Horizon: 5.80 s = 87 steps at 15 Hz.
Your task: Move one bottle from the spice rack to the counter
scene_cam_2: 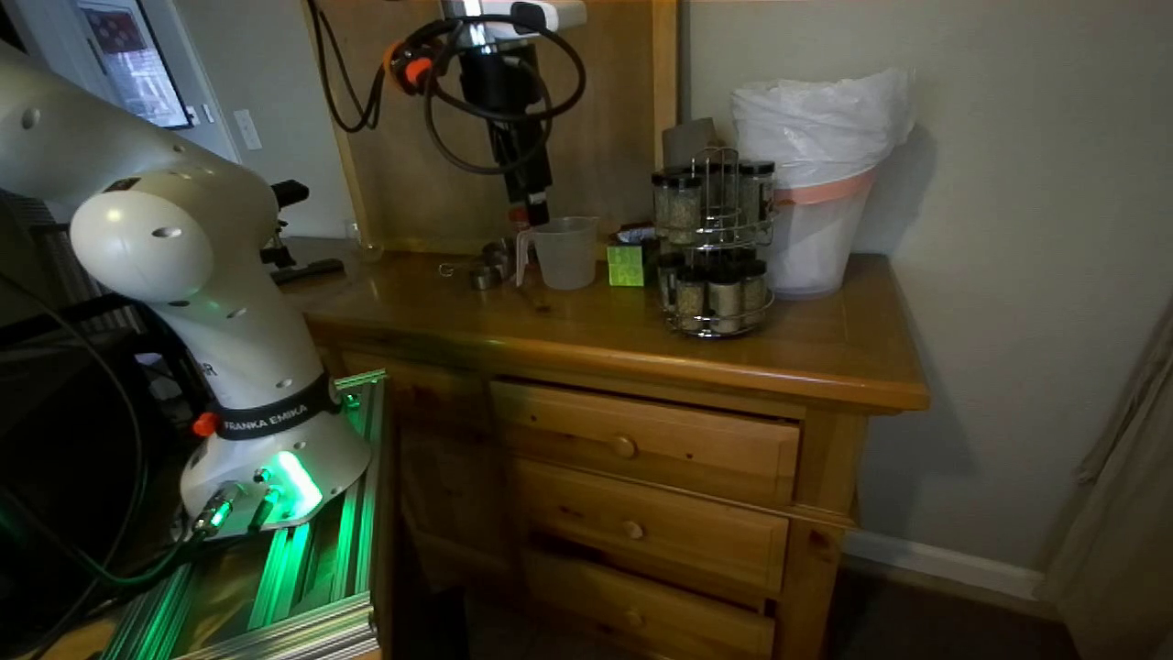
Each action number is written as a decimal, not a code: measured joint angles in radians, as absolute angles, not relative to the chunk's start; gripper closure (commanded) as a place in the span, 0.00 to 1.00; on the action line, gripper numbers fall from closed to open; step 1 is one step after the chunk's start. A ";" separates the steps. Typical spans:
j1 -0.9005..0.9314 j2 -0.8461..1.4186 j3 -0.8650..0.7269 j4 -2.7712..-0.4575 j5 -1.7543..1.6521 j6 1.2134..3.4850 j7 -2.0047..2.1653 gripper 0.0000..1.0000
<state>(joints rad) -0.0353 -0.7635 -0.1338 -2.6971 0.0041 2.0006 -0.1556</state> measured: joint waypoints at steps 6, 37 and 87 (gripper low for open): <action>-0.035 -0.763 -0.134 -2.697 0.004 2.001 -0.156 0.00; 0.079 -0.706 -0.491 -2.410 0.077 1.941 -0.797 0.00; 0.060 -0.269 -0.255 -2.353 0.358 2.231 -1.197 0.00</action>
<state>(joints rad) 0.0600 -0.2686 -0.2553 -2.3532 0.3584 2.2309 -1.1968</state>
